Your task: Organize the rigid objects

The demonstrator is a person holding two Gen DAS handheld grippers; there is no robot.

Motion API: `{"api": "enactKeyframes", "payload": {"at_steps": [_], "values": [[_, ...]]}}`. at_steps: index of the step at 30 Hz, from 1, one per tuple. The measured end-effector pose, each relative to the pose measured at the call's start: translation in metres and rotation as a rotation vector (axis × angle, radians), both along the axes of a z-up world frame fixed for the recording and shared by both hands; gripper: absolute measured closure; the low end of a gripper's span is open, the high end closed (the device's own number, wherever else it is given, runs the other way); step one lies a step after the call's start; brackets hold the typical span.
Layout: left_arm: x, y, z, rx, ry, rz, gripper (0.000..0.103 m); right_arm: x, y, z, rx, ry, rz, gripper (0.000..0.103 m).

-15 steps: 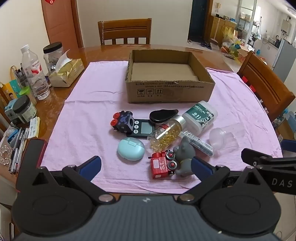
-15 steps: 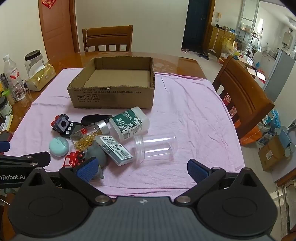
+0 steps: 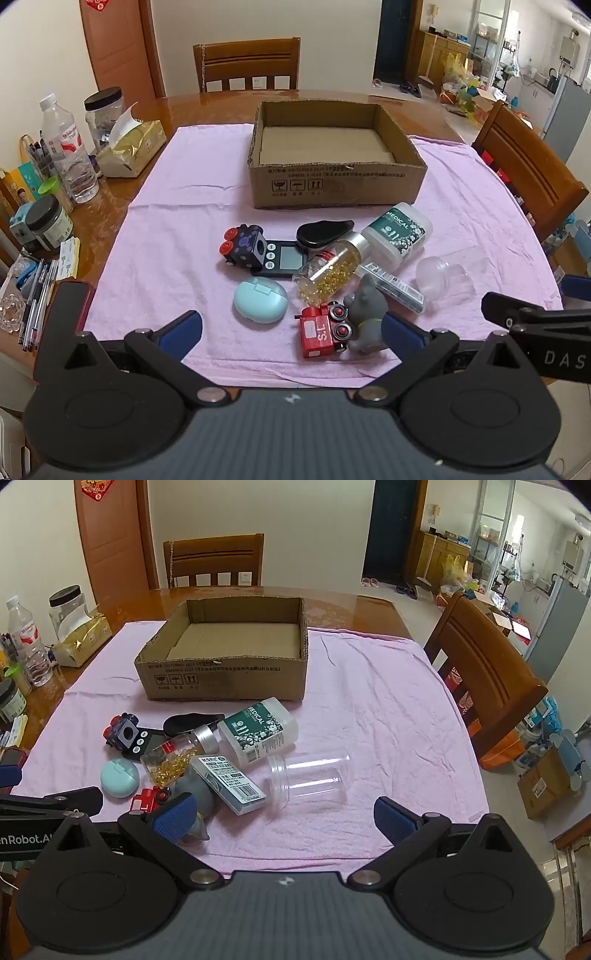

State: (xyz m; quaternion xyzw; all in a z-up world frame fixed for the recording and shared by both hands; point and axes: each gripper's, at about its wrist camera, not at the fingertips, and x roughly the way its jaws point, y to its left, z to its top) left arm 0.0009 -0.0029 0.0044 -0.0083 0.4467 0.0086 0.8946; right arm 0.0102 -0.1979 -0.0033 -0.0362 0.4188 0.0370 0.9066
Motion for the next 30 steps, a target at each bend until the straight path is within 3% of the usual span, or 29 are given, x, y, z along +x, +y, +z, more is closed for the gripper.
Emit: {"api": "enactKeyframes", "payload": {"at_steps": [30], "values": [[-0.0017, -0.0017, 0.0093, 0.016, -0.008, -0.002, 0.001, -0.0034, -0.0038, 0.0061, 0.01, -0.021, 0.009, 0.0]]}}
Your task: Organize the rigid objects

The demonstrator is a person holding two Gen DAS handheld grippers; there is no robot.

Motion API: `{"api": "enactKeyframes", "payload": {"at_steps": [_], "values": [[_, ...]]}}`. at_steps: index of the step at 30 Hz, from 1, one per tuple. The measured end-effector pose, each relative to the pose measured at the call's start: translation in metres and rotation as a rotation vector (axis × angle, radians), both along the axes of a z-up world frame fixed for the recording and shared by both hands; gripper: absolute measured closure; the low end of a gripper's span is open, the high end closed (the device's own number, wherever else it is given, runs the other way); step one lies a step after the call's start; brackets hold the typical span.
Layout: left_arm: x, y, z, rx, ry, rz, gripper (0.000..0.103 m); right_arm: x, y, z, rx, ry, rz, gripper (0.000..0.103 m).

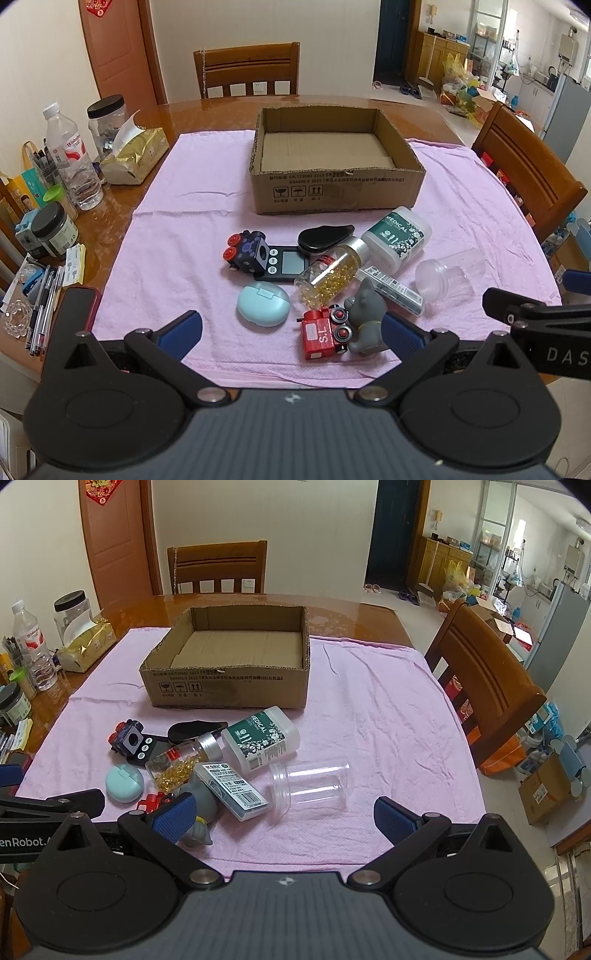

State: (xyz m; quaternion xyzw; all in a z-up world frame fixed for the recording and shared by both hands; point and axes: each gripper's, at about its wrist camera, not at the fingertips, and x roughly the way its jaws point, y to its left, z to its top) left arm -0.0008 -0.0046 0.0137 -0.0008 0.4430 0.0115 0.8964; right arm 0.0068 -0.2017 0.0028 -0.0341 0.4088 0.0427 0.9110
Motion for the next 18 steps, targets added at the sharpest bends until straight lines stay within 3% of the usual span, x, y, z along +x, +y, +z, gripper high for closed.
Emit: {"api": "enactKeyframes", "payload": {"at_steps": [18], "values": [[-0.0086, -0.0068, 0.009, 0.024, -0.025, -0.003, 0.001, -0.0063, -0.0036, 0.0066, -0.001, -0.025, 0.024, 0.0]]}}
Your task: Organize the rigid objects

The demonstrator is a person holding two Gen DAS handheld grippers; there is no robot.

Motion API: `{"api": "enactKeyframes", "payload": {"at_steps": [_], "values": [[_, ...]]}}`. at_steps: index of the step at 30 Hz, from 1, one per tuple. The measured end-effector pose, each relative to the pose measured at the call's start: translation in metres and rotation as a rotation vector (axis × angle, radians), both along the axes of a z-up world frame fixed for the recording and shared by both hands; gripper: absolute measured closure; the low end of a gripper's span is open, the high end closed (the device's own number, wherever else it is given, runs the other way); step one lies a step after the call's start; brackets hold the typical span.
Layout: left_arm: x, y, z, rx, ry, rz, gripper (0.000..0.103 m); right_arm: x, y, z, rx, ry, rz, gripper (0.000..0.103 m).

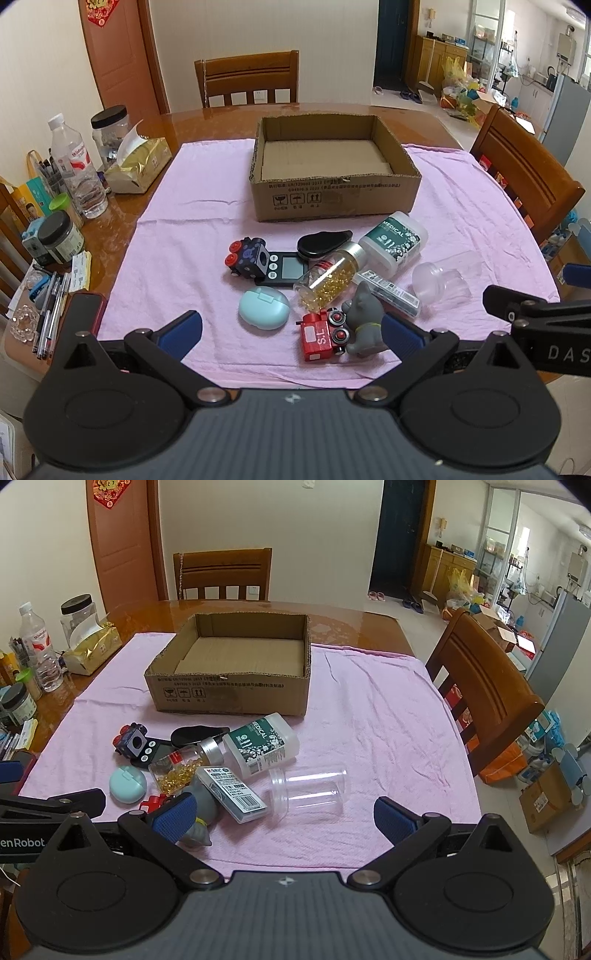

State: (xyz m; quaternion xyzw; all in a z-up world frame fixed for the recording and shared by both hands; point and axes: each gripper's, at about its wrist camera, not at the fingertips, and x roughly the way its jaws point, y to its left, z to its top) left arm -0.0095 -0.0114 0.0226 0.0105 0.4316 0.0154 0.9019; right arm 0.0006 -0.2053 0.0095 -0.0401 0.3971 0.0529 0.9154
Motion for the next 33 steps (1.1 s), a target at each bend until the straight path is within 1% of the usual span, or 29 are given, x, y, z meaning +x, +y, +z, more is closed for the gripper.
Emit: {"api": "enactKeyframes", "payload": {"at_steps": [6, 12, 17, 20, 22, 24, 26, 29, 31, 33], "values": [[-0.001, 0.002, 0.005, 0.004, -0.023, -0.014, 0.001, -0.001, 0.002, 0.005, -0.001, -0.014, 0.015, 0.0], [0.001, 0.008, 0.005, -0.024, -0.045, -0.032, 0.001, -0.001, 0.005, 0.01, 0.003, -0.031, 0.035, 0.0], [0.003, 0.013, -0.002, -0.032, -0.086, -0.082, 0.001, -0.001, 0.009, 0.007, 0.001, -0.056, 0.059, 0.0], [0.005, 0.021, -0.012, -0.072, -0.105, -0.114, 0.001, 0.0, 0.011, 0.001, 0.0, -0.074, 0.079, 0.0], [0.01, 0.029, -0.021, -0.122, -0.091, -0.123, 0.001, 0.003, 0.012, -0.005, 0.005, -0.067, 0.088, 0.0], [0.014, 0.035, -0.03, -0.145, -0.082, -0.118, 0.001, 0.006, 0.014, -0.013, 0.0, -0.063, 0.096, 0.0], [0.017, 0.039, -0.038, -0.132, -0.082, -0.113, 0.001, 0.008, 0.016, -0.02, -0.01, -0.065, 0.11, 0.0], [0.024, 0.043, -0.051, -0.086, -0.089, -0.125, 0.001, 0.011, 0.016, -0.031, -0.003, -0.06, 0.123, 0.0], [0.029, 0.046, -0.061, -0.058, -0.079, -0.126, 0.001, 0.015, 0.016, -0.039, 0.005, -0.05, 0.123, 0.0], [0.036, 0.05, -0.072, -0.05, -0.052, -0.116, 0.001, 0.019, 0.015, -0.047, 0.007, -0.033, 0.109, 0.0]]}}
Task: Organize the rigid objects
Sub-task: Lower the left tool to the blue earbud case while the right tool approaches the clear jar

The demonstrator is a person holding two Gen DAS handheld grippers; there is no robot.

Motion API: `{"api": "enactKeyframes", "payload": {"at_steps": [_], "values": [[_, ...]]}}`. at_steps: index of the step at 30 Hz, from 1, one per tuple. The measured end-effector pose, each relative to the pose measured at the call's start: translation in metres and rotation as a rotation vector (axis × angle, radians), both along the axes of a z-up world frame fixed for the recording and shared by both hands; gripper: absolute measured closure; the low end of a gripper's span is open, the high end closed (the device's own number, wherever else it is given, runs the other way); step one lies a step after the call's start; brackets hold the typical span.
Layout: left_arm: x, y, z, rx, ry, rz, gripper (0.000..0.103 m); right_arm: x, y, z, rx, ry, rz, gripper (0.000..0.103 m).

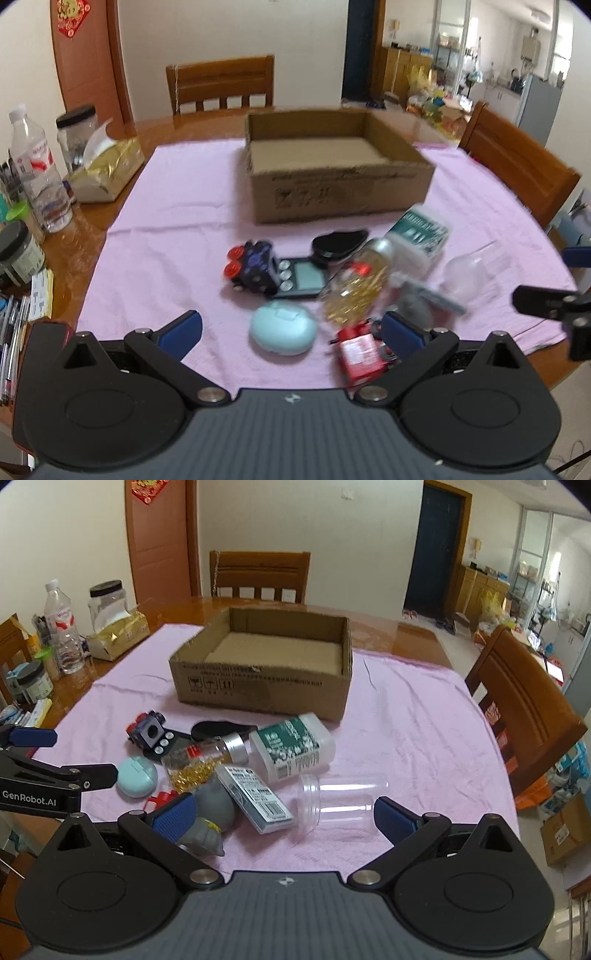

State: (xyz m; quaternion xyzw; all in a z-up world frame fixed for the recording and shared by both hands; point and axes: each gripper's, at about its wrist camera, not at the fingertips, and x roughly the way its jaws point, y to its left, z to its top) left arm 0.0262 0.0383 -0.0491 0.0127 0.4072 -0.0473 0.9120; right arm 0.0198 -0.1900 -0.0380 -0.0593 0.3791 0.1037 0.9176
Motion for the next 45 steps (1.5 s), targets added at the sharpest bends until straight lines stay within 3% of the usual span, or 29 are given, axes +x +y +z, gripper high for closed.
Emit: {"api": "enactKeyframes", "payload": {"at_steps": [15, 26, 33, 45], "values": [[0.066, 0.016, -0.062, -0.035, 0.129, 0.014, 0.001, 0.04, 0.003, -0.026, -0.028, 0.099, -0.104, 0.0], [0.065, 0.021, -0.076, 0.028, 0.175, -0.014, 0.001, 0.062, -0.002, -0.029, -0.059, 0.12, -0.168, 0.0], [0.054, 0.03, -0.074, 0.033, 0.208, 0.061, 0.001, 0.077, -0.017, -0.04, -0.072, 0.144, -0.122, 0.0], [0.056, 0.025, -0.067, 0.012, 0.275, 0.246, 0.0, 0.097, -0.031, -0.045, -0.055, 0.141, 0.053, 0.0]]}}
